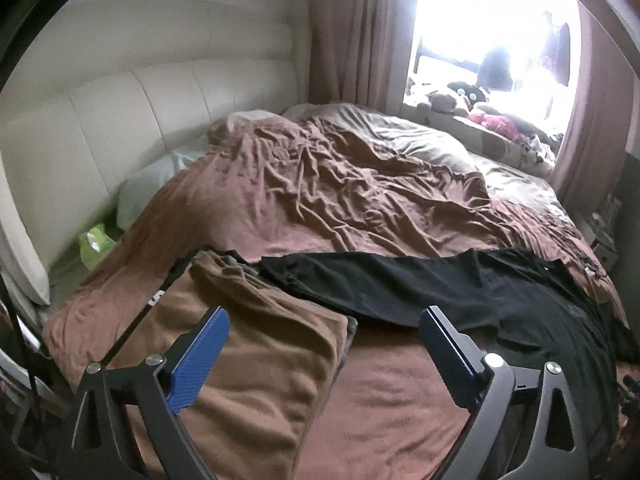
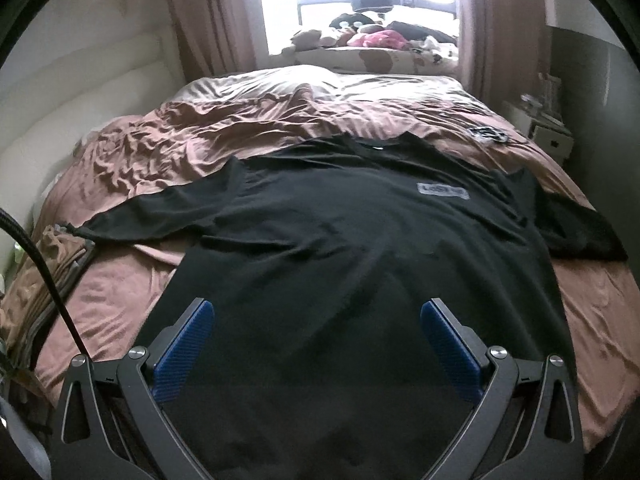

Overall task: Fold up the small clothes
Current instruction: 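Move both tools down toward the black T-shirt's sleeves, then close the left gripper on the T-shirt sleeve and lift it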

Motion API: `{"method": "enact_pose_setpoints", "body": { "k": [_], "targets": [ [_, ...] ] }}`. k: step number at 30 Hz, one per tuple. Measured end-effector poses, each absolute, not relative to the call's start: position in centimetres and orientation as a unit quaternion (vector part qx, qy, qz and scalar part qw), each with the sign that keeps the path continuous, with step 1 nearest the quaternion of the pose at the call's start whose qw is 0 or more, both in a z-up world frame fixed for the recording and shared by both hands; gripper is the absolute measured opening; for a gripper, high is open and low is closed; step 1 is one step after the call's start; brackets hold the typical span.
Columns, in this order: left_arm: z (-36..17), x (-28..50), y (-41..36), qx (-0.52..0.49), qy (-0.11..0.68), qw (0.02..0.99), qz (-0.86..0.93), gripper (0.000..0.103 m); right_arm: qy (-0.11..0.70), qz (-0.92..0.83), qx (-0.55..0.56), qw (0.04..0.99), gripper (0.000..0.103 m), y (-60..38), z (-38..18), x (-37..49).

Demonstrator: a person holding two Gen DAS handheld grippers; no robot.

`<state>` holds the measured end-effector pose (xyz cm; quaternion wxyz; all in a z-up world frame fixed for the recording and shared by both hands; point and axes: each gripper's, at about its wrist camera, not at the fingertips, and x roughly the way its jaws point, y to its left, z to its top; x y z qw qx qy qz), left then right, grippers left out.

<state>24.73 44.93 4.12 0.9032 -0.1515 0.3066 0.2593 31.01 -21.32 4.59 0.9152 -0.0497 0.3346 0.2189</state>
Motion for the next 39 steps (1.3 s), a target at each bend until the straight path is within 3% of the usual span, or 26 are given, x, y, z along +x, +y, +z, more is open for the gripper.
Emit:
{"method": "enact_pose_setpoints", "body": {
  "k": [10, 11, 15, 24, 34, 37, 39],
  "targets": [
    [-0.2, 31.1, 50.8, -0.186, 0.375, 0.872, 0.255, 0.072, 0.346, 0.285, -0.062, 0.892, 0.103, -19.0, 3.6, 34.2],
    [-0.5, 31.4, 51.2, -0.188, 0.38, 0.869, 0.255, 0.071, 0.348, 0.289, -0.064, 0.889, 0.099, -18.8, 3.3, 34.7],
    [-2.2, 33.5, 53.4, -0.189, 0.405, 0.856, 0.26, 0.068, 0.371, 0.296, -0.061, 0.878, 0.087, -18.0, 2.4, 36.9],
    [-7.0, 37.2, 58.0, -0.196, 0.447, 0.826, 0.283, 0.061, 0.389, 0.286, -0.042, 0.874, 0.073, -16.2, 1.5, 39.7],
    [-11.6, 40.3, 61.8, -0.207, 0.484, 0.792, 0.311, 0.059, 0.417, 0.264, -0.029, 0.869, 0.073, -13.9, -0.3, 42.4],
    [-12.4, 41.4, 62.3, -0.196, 0.494, 0.789, 0.309, 0.043, 0.42, 0.257, -0.022, 0.87, 0.073, -14.1, -0.7, 42.3],
    [-13.4, 41.9, 62.5, -0.197, 0.51, 0.783, 0.298, 0.018, 0.429, 0.249, -0.023, 0.868, 0.073, -14.2, -1.0, 42.2]
  ]
}}
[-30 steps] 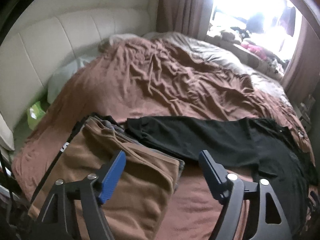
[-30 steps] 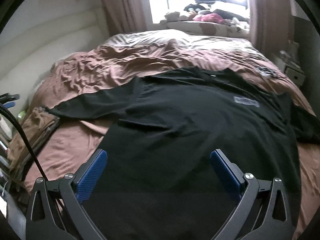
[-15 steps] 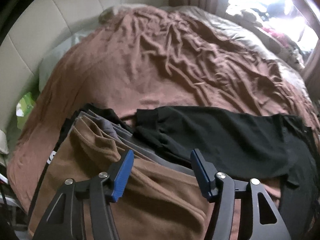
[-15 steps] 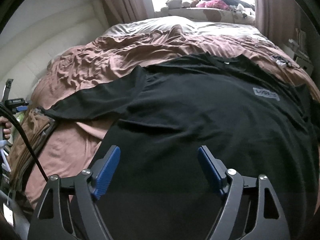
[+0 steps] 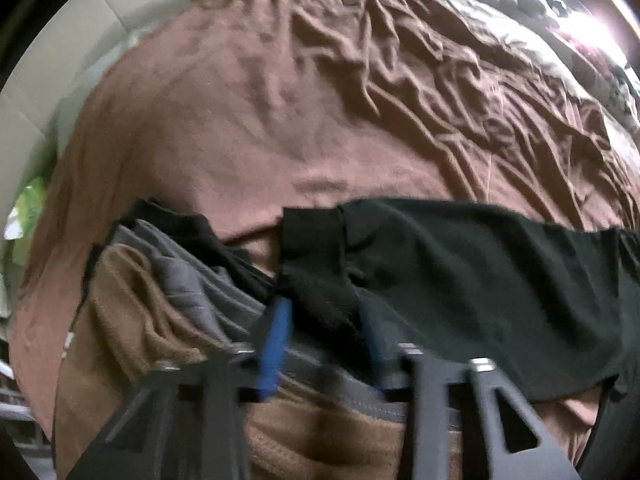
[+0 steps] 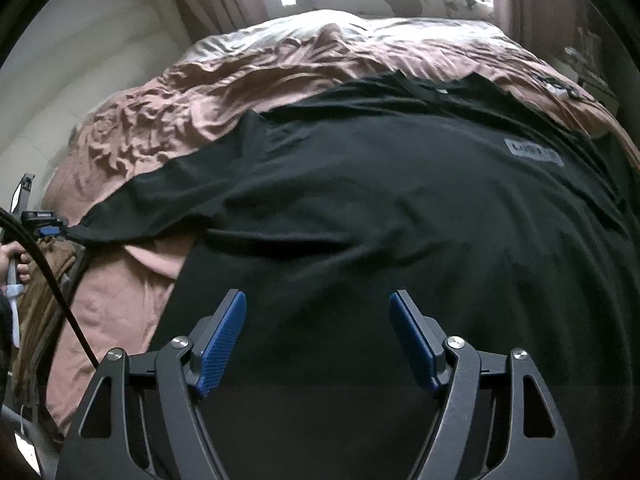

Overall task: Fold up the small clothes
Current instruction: 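Close the left gripper on the T-shirt sleeve and lift it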

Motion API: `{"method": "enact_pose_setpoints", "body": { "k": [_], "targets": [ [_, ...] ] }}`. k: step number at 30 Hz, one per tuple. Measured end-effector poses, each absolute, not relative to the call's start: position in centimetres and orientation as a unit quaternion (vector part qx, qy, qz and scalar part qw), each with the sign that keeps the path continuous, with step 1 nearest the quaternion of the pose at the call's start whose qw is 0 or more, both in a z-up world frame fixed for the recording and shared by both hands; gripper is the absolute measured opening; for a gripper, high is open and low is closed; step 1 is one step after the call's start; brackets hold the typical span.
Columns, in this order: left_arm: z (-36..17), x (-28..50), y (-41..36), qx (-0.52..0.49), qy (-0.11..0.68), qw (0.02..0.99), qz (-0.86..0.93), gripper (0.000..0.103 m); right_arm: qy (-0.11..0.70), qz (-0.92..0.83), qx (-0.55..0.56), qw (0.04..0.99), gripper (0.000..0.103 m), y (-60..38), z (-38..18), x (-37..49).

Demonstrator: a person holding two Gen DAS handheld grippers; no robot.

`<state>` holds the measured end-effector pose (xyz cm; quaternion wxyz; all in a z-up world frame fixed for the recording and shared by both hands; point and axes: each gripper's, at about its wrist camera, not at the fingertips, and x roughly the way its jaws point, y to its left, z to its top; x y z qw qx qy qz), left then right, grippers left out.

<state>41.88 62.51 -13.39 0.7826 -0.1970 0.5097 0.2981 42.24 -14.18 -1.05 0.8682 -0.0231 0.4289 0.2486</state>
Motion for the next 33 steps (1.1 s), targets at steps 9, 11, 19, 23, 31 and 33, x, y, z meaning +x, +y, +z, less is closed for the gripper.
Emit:
{"method": "enact_pose_setpoints", "body": {
  "k": [9, 11, 19, 23, 31, 33],
  "targets": [
    [-7.2, 41.8, 59.3, -0.175, 0.456, 0.827, 0.278, 0.007, 0.436, 0.249, -0.027, 0.865, 0.073, -14.8, -1.1, 42.3],
    [-5.0, 42.1, 58.3, -0.174, 0.437, 0.84, 0.27, 0.007, 0.434, 0.248, -0.021, 0.866, 0.073, -15.1, -0.8, 42.2],
    [3.8, 44.8, 52.2, -0.149, 0.383, 0.883, 0.226, 0.007, 0.423, 0.249, -0.012, 0.871, 0.073, -18.0, 0.8, 41.2],
    [7.4, 46.3, 48.6, -0.146, 0.361, 0.898, 0.205, 0.007, 0.42, 0.234, -0.007, 0.877, 0.073, -20.7, 1.9, 40.7],
    [12.9, 49.8, 40.1, -0.103, 0.341, 0.921, 0.161, 0.007, 0.417, 0.22, 0.009, 0.882, 0.073, -25.5, 3.6, 39.4],
    [13.9, 50.6, 38.2, -0.095, 0.338, 0.924, 0.152, 0.007, 0.419, 0.214, 0.012, 0.882, 0.073, -26.8, 3.9, 39.4]
  ]
}}
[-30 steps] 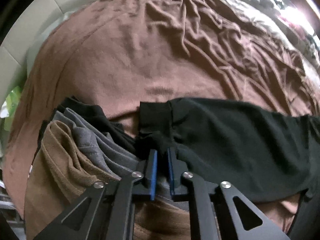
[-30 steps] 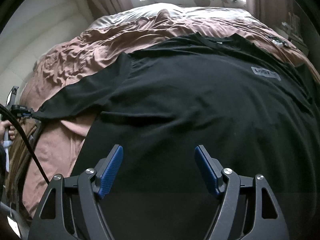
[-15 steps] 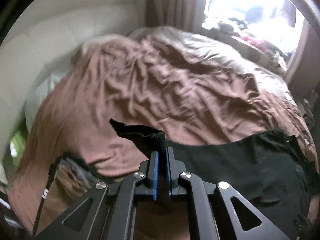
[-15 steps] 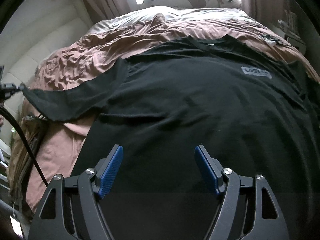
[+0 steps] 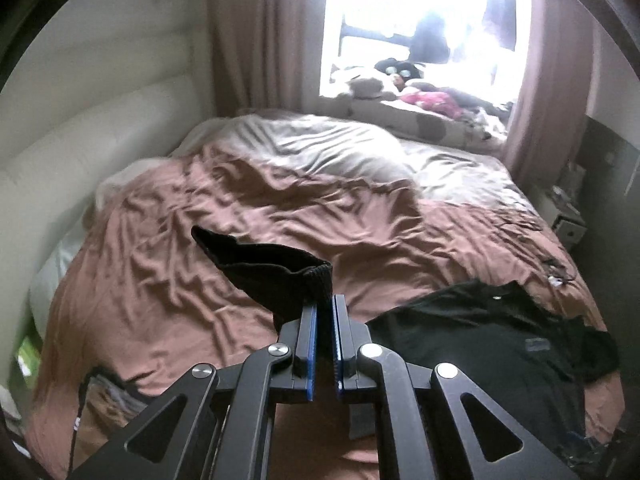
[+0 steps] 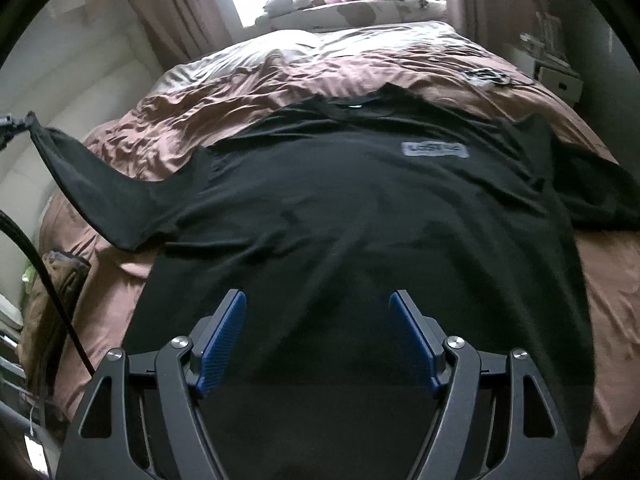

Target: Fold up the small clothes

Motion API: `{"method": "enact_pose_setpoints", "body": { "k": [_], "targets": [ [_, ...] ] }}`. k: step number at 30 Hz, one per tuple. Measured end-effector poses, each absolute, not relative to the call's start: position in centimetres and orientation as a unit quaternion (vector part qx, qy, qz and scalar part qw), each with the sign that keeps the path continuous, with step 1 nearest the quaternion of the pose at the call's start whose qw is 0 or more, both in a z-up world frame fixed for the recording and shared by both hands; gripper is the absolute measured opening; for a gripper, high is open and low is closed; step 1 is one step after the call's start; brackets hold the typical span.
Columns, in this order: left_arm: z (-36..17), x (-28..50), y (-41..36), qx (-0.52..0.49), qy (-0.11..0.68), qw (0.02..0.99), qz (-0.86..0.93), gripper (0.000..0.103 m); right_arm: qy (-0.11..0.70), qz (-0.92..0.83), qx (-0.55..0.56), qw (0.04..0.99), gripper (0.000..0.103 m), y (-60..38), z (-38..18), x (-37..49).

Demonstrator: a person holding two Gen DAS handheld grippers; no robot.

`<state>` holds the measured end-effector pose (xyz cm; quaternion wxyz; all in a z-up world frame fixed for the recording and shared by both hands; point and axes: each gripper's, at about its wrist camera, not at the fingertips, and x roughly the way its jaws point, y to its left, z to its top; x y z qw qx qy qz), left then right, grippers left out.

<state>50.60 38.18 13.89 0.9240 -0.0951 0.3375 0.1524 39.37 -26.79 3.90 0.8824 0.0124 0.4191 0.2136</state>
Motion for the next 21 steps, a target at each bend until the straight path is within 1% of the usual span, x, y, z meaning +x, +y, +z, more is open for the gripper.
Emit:
{"method": "enact_pose_setpoints", "body": {
  "k": [7, 21],
  "targets": [
    [16.7, 53.7, 30.6, -0.057, 0.329, 0.935, 0.121, 0.007, 0.426, 0.195, 0.027, 0.883, 0.074, -31.5, 4.3, 39.5],
    [18.2, 60.5, 18.5, -0.008, 0.336, 0.939, 0.078, 0.007, 0.419, 0.192, 0.076, 0.884, 0.074, -39.6, 3.0, 40.8]
  ]
}}
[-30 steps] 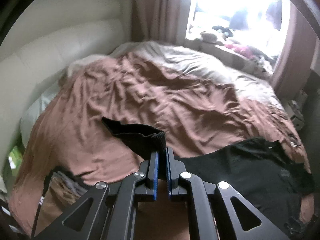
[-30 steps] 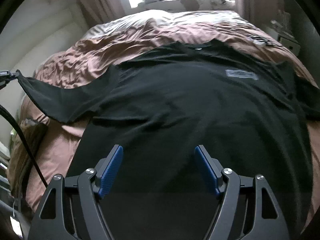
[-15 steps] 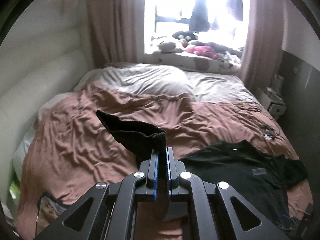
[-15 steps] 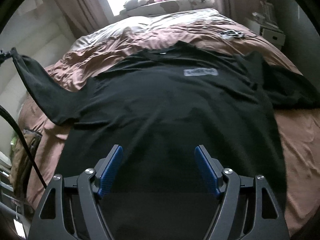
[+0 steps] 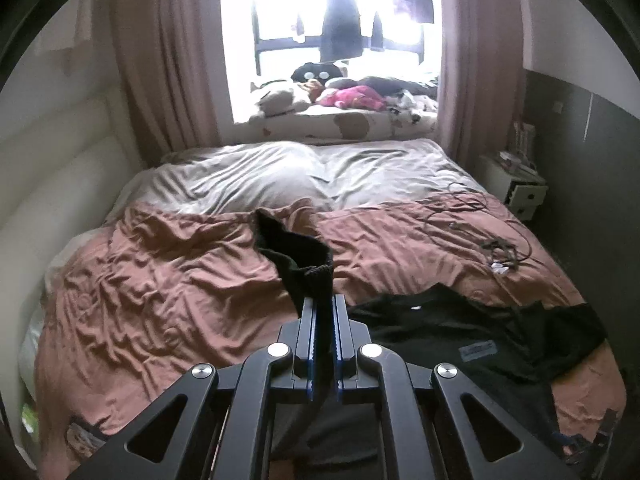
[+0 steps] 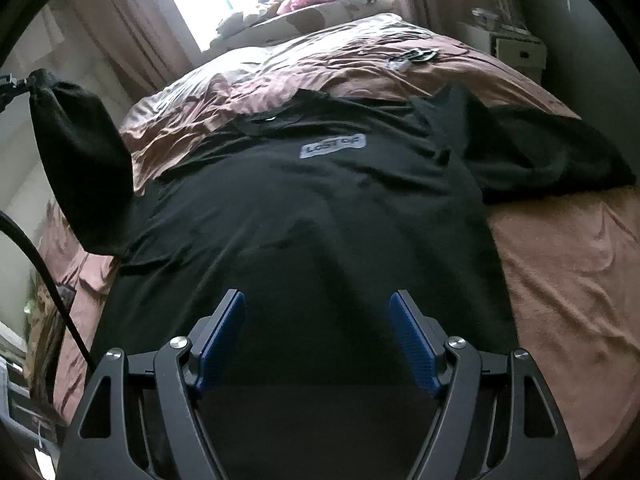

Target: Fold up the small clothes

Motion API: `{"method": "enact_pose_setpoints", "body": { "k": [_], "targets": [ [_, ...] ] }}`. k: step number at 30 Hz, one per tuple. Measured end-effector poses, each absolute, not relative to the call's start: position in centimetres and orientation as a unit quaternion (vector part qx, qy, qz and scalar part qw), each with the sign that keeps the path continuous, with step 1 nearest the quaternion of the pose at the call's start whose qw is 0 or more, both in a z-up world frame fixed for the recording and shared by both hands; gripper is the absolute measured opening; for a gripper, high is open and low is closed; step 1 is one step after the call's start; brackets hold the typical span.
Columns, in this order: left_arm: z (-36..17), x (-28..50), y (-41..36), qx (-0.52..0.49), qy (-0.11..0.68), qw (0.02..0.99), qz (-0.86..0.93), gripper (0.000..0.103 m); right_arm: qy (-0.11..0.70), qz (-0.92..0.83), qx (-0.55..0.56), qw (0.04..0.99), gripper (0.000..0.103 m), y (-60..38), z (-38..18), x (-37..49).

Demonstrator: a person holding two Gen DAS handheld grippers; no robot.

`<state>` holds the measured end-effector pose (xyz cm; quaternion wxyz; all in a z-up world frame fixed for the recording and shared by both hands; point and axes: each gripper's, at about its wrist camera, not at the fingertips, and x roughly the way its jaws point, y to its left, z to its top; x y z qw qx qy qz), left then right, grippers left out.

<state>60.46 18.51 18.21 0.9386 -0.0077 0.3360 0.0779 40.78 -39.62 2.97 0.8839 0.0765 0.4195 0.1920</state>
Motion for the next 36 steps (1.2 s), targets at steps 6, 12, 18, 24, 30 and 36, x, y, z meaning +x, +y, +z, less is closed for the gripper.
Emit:
{"method": "enact_pose_setpoints", "body": {
  "k": [6, 12, 18, 24, 30, 36],
  "targets": [
    [18.3, 63.6, 12.2, 0.016, 0.34, 0.939, 0.048, 0.007, 0.422, 0.193, 0.105, 0.88, 0.074, -42.2, 1.5, 41.6],
    [17.8, 65.7, 7.0, 0.037, 0.345, 0.938, 0.019, 0.007, 0.426, 0.192, 0.125, 0.875, 0.074, -44.6, 0.4, 42.3],
    [15.6, 67.3, 2.8, 0.054, 0.369, 0.928, -0.005, 0.007, 0.425, 0.186, 0.136, 0.875, 0.074, -46.5, -0.2, 42.5],
    [12.6, 67.8, 0.6, 0.07, 0.417, 0.905, -0.038, 0.018, 0.43, 0.179, 0.144, 0.873, 0.074, -47.8, -0.7, 42.6],
    [12.0, 65.9, 2.7, 0.06, 0.409, 0.91, -0.028, 0.064, 0.432, 0.178, 0.142, 0.872, 0.074, -47.8, -0.7, 42.6],
    [8.7, 63.5, 9.4, 0.024, 0.429, 0.903, 0.014, 0.064, 0.435, 0.183, 0.127, 0.872, 0.074, -46.4, 0.0, 43.0]
  ]
}}
